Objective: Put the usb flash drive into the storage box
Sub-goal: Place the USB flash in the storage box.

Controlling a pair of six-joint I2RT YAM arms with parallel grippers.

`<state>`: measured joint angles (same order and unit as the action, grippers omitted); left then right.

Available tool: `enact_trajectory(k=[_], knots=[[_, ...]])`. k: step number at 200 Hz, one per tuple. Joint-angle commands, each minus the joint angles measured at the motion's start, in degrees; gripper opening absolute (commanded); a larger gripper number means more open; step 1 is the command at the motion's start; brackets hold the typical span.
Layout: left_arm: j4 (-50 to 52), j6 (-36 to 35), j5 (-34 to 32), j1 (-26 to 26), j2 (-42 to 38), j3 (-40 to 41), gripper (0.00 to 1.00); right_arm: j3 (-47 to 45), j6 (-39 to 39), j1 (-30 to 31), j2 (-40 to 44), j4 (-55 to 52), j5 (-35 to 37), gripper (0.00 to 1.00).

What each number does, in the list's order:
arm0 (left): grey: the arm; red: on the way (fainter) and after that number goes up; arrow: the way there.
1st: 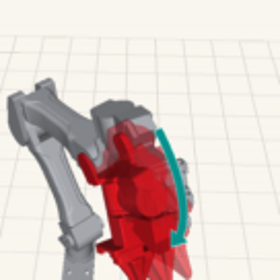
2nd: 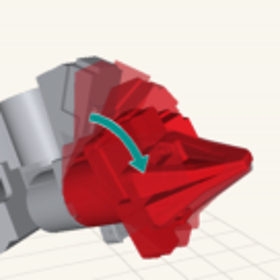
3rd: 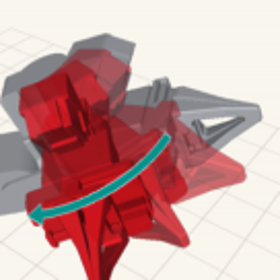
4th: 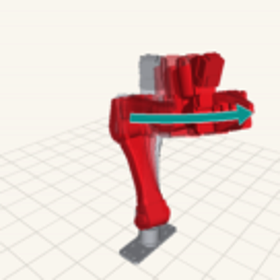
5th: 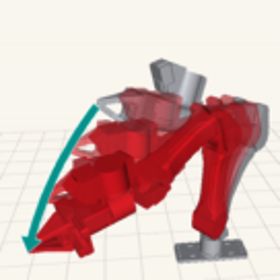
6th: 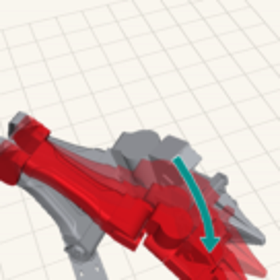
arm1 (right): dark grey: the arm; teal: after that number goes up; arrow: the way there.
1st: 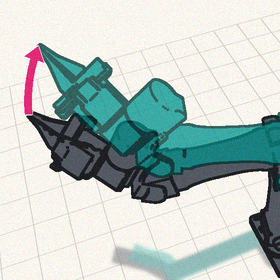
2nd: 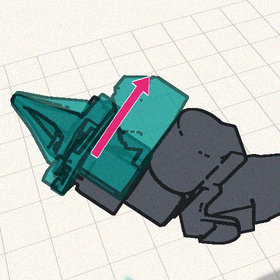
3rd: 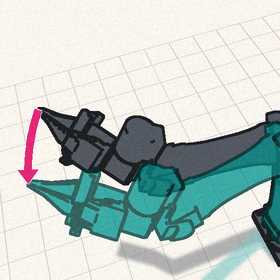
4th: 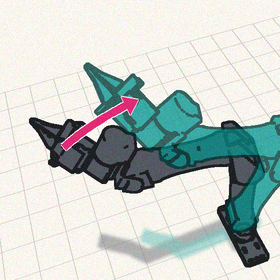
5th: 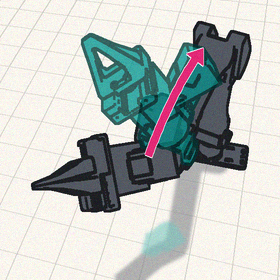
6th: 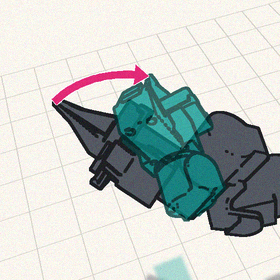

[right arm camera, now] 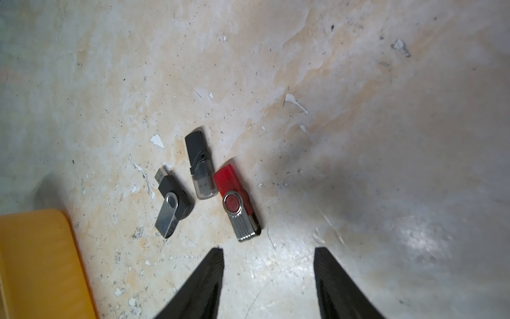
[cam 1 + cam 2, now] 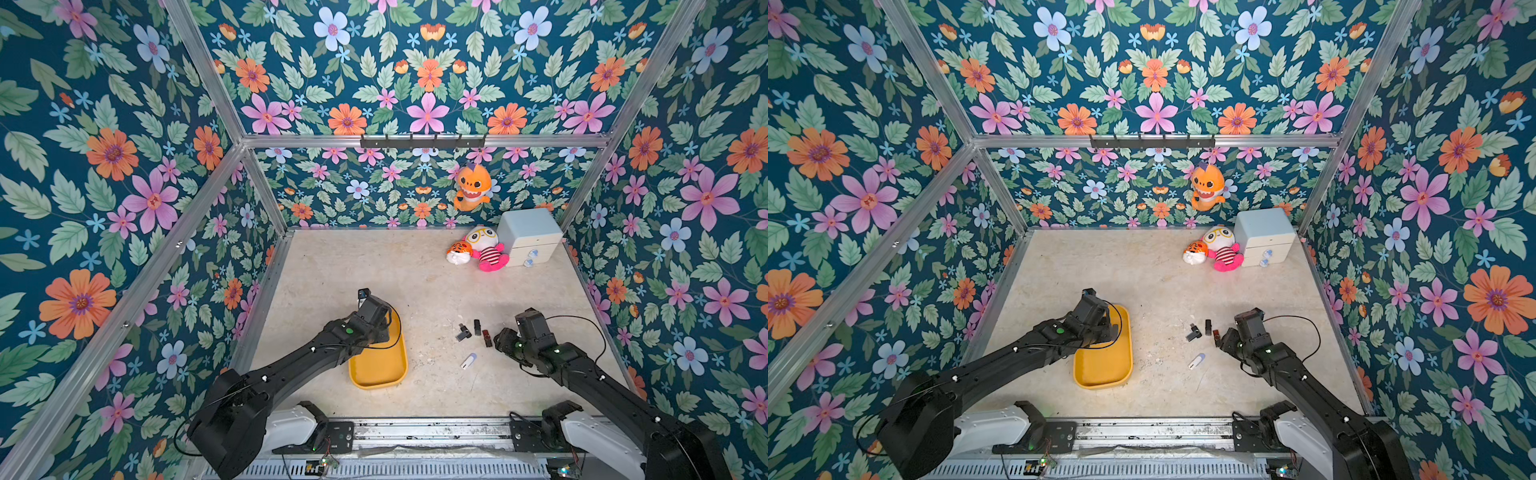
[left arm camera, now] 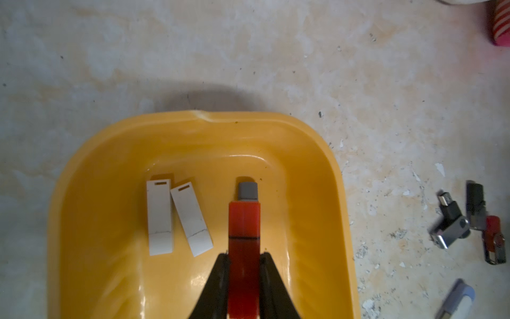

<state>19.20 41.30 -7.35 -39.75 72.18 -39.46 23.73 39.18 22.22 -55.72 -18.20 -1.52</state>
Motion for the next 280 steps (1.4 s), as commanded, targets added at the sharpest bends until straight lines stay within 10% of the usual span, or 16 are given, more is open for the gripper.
enact_trajectory(k=[1, 120, 213, 280], knots=[[-5.71, 3.30, 3.40, 0.23, 2.48, 0.95, 0.08, 0.00, -0.68, -0.03, -0.17, 0.35, -0.15, 0.58], [-17.01, 3.00, 7.53, 0.11, 12.11, 2.89, 0.10, 0.35, -0.70, -0.09, -1.14, 0.40, -0.33, 0.58], [-11.30, 2.32, 4.20, 0.13, 10.88, 0.78, 0.47, 0.32, -0.68, -0.07, -1.23, 0.44, -0.41, 0.59], [-0.31, -2.05, 4.86, -0.24, 1.18, -8.15, 0.52, 3.77, 1.11, -0.15, -1.46, -6.17, -0.63, 0.58]])
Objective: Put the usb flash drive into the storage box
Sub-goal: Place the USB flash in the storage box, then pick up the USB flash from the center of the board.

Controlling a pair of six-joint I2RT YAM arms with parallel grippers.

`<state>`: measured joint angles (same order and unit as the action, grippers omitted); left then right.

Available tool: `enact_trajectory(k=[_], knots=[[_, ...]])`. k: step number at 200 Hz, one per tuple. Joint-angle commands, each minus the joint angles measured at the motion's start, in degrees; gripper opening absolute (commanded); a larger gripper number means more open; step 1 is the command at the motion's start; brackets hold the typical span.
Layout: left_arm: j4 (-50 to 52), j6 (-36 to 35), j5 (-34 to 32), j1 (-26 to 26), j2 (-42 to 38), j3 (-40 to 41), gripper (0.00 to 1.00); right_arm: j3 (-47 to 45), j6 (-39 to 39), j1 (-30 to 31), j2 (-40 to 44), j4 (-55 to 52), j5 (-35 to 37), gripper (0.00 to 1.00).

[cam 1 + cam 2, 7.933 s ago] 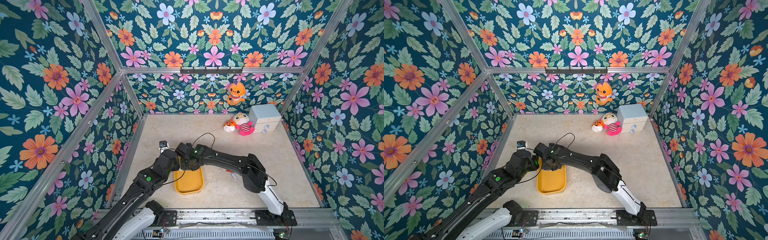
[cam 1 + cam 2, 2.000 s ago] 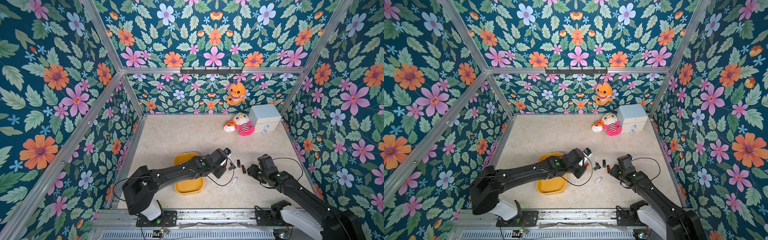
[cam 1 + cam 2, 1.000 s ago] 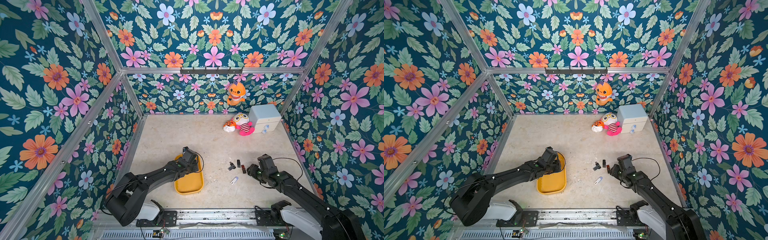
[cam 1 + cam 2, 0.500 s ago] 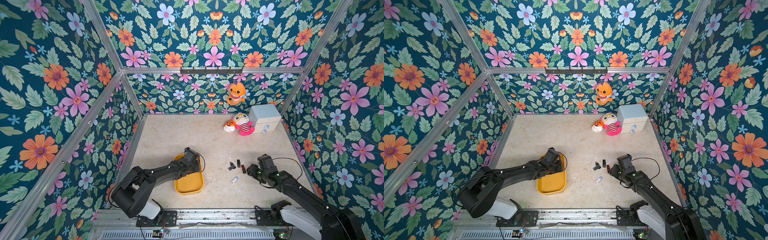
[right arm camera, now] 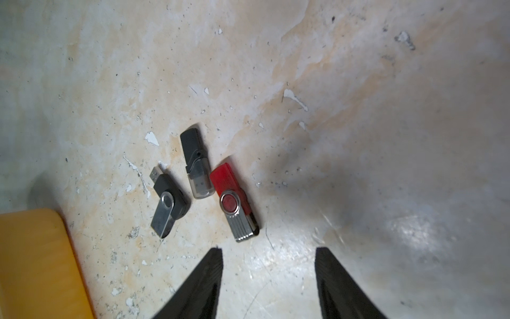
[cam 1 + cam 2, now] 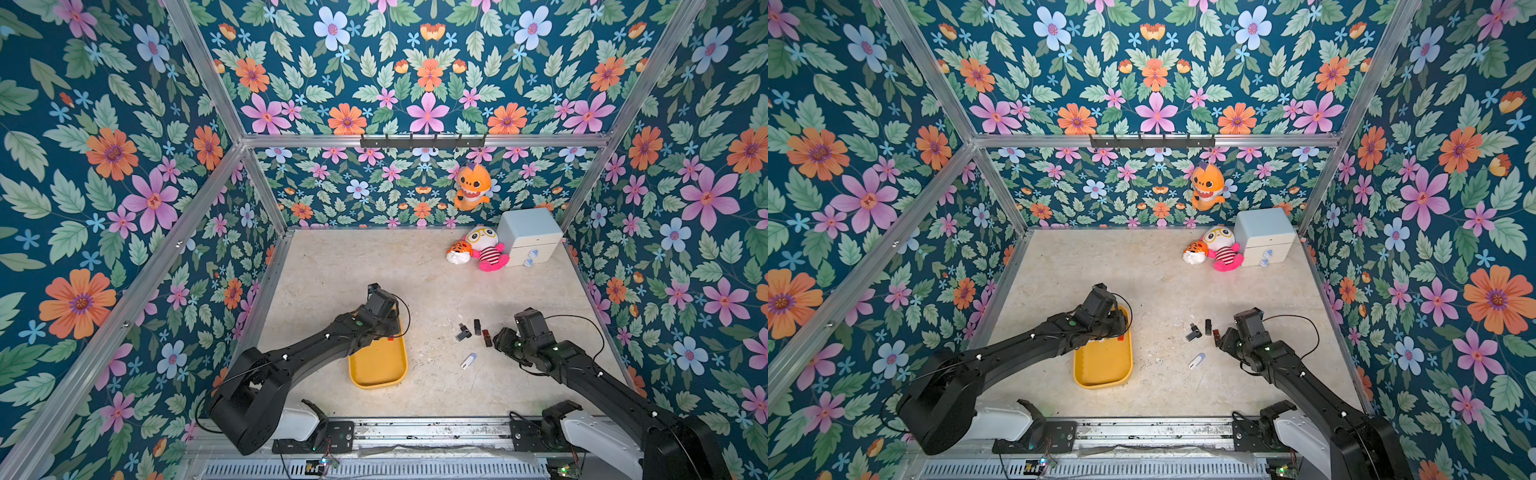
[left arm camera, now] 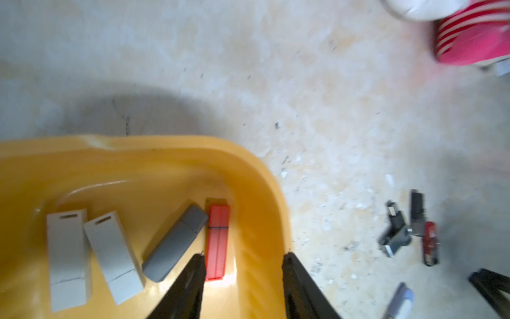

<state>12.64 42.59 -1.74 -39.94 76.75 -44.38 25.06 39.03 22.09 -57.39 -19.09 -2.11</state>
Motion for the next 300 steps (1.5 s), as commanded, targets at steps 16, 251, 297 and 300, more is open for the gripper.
enact_trajectory(k=[16, 251, 297, 300], knots=[[11.10, -5.14, -2.53, 0.01, -6.42, -5.19, 0.54, 3.45, 5.55, 1.10, 2.00, -8.87, -1.43, 0.58], [21.63, -10.77, -11.01, 0.25, -24.98, 0.87, 0.62, 24.39, 23.11, 30.83, -34.45, -19.46, 9.86, 0.43], [21.63, -10.77, -11.18, 0.23, -25.01, 0.96, 0.62, 24.37, 22.18, 30.80, -34.86, -18.38, 9.58, 0.28], [21.63, -10.77, -11.18, 0.21, -24.99, 0.93, 0.62, 24.47, 22.05, 30.82, -34.85, -18.43, 9.58, 0.27]])
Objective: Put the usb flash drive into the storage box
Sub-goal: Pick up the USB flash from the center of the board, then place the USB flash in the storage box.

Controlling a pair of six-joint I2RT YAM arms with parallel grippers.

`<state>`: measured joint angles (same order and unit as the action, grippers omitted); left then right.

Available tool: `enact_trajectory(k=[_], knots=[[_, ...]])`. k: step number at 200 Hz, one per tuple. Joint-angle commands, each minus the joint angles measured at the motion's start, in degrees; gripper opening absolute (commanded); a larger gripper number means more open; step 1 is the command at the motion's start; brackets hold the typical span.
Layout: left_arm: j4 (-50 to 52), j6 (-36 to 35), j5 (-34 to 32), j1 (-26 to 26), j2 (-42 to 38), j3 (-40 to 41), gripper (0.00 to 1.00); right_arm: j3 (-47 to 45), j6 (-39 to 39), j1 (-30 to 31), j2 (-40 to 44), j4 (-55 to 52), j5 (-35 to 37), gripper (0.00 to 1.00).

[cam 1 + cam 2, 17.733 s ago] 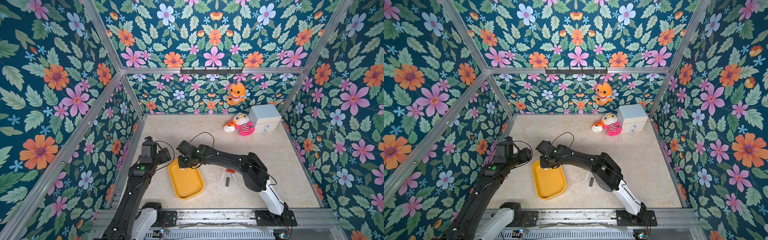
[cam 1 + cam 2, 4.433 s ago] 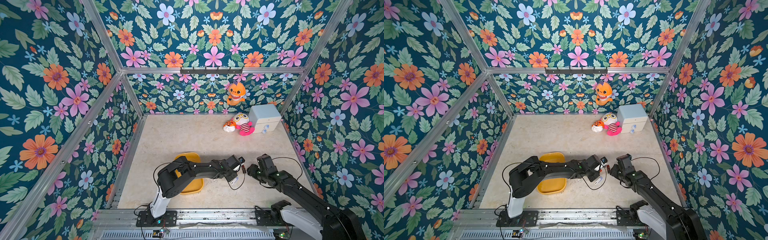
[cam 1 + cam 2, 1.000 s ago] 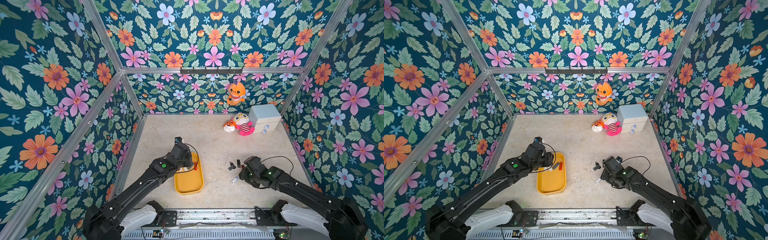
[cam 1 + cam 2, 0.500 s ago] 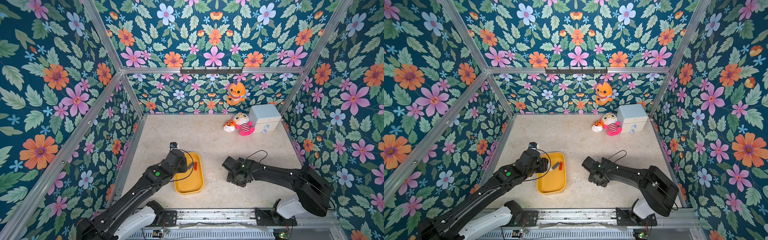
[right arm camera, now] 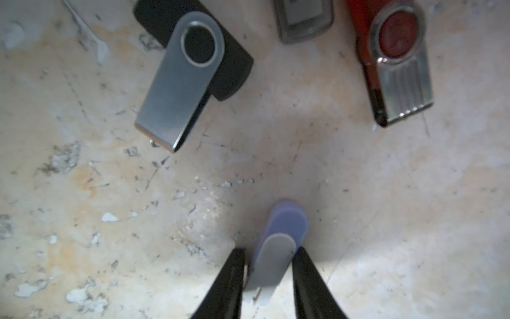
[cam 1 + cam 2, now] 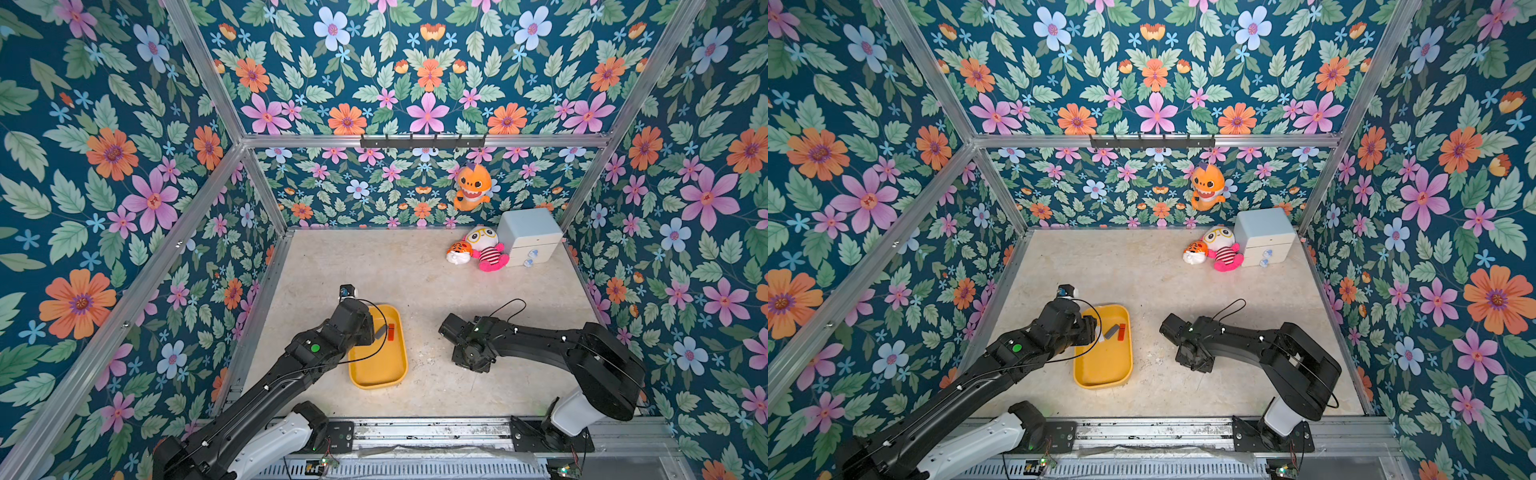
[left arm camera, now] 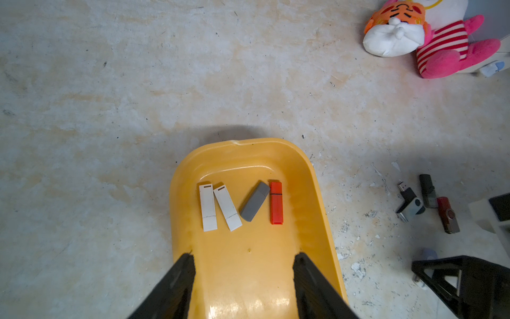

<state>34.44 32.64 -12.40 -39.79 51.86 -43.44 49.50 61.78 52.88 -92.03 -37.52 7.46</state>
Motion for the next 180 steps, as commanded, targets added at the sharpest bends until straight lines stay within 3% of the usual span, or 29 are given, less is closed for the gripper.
enact_trajectory(k=[1, 47, 93, 137, 180], knots=[[-0.16, -0.83, -0.52, 0.06, -0.09, 0.01, 0.62, 0.01, -0.74, 0.03, -0.23, -0.01, 0.01, 0.27], [0.09, -0.57, -1.69, -0.01, -0.10, -0.07, 0.63, 4.70, -3.84, 0.54, 2.53, -4.13, 1.91, 0.13], [2.07, 0.96, -7.06, 0.18, -0.77, -0.84, 0.63, 14.90, -10.30, 7.68, 4.25, 2.43, -0.06, 0.13], [5.85, 4.28, -14.97, 2.36, -3.50, -1.74, 0.66, 26.23, -11.06, 12.56, -7.88, 15.64, -9.09, 0.12], [6.54, 5.82, -18.08, 3.98, -8.22, -1.13, 0.70, 41.12, -10.85, 15.83, -23.31, 13.31, -10.47, 0.12]])
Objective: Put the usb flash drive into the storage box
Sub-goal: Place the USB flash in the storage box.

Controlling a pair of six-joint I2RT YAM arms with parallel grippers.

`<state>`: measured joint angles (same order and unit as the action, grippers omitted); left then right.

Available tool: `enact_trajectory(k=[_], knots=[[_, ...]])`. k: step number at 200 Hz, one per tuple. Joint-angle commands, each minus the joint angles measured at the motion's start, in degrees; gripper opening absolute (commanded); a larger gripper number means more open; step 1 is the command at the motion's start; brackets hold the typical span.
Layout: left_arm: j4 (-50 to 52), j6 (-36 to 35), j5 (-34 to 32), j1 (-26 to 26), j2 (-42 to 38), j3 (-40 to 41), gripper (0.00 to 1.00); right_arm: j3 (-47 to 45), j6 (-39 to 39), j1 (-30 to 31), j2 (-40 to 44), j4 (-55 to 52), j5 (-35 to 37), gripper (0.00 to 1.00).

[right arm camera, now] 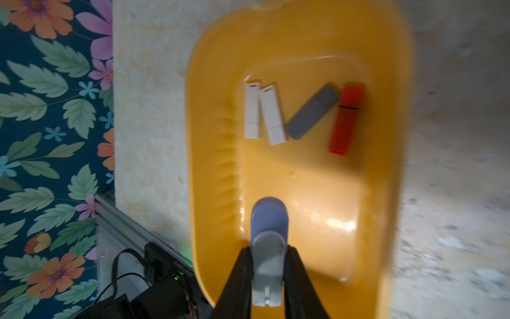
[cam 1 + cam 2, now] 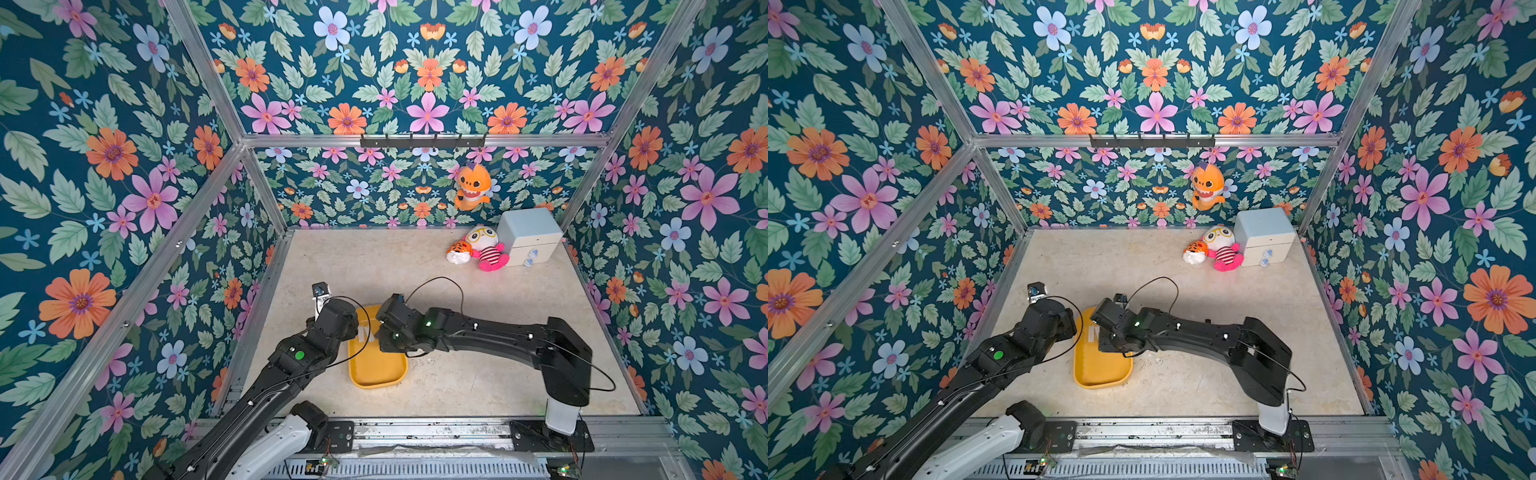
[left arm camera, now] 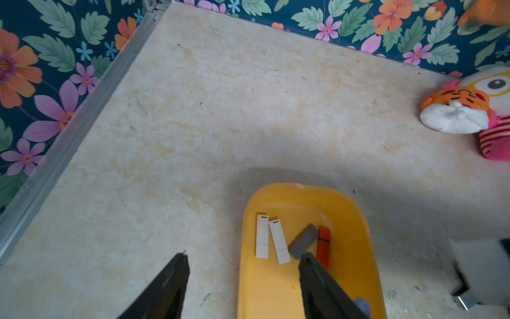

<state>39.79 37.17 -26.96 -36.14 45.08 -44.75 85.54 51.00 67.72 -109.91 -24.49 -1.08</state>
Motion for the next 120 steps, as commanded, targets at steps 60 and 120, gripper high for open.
enact_trajectory(k=[60, 120], knots=[[1.17, 1.45, -3.26, 0.39, -1.76, 0.46, 0.71, 10.90, 2.77, 1.84, -16.29, 2.90, -3.62, 0.13], [0.77, 1.15, -2.59, 0.29, -0.78, 0.60, 0.71, 8.83, 3.90, 1.87, -17.27, 6.06, -4.50, 0.27]])
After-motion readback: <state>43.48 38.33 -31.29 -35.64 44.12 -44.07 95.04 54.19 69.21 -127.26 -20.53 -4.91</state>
